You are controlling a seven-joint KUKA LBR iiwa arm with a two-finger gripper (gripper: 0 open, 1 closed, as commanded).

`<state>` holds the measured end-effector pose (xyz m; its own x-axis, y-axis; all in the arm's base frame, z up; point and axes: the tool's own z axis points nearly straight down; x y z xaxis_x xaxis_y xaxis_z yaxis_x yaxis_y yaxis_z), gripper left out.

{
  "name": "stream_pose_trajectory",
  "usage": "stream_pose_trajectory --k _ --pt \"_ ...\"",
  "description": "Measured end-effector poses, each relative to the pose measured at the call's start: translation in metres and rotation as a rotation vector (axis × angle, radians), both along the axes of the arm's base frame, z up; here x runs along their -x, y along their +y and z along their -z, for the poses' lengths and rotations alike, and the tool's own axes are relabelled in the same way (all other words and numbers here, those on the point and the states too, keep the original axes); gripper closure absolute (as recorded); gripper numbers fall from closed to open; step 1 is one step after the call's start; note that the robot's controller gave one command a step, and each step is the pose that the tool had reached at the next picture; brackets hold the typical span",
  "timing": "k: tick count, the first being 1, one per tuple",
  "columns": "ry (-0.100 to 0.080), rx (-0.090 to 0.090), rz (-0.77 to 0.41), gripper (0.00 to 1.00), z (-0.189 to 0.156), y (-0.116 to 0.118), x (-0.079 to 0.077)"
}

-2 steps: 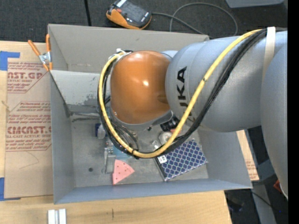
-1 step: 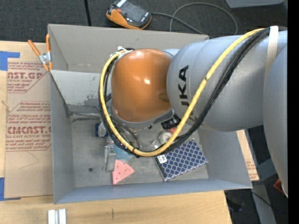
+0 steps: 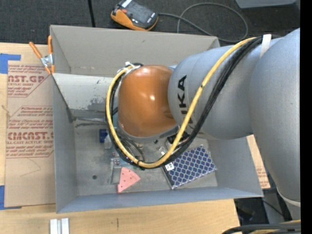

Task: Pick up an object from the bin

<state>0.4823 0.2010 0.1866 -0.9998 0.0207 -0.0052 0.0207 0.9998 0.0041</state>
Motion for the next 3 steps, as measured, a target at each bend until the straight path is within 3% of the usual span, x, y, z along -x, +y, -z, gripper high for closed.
stream_pose_trajectory --k 1,2,3 --pt "0.010 0.003 0.131 0.00 0.030 -0.016 -0.018" --pt "-0.002 -0.003 0.189 0.00 0.065 -0.041 -0.008" --pt "0.007 0.002 0.212 0.00 0.102 -0.059 0.001"
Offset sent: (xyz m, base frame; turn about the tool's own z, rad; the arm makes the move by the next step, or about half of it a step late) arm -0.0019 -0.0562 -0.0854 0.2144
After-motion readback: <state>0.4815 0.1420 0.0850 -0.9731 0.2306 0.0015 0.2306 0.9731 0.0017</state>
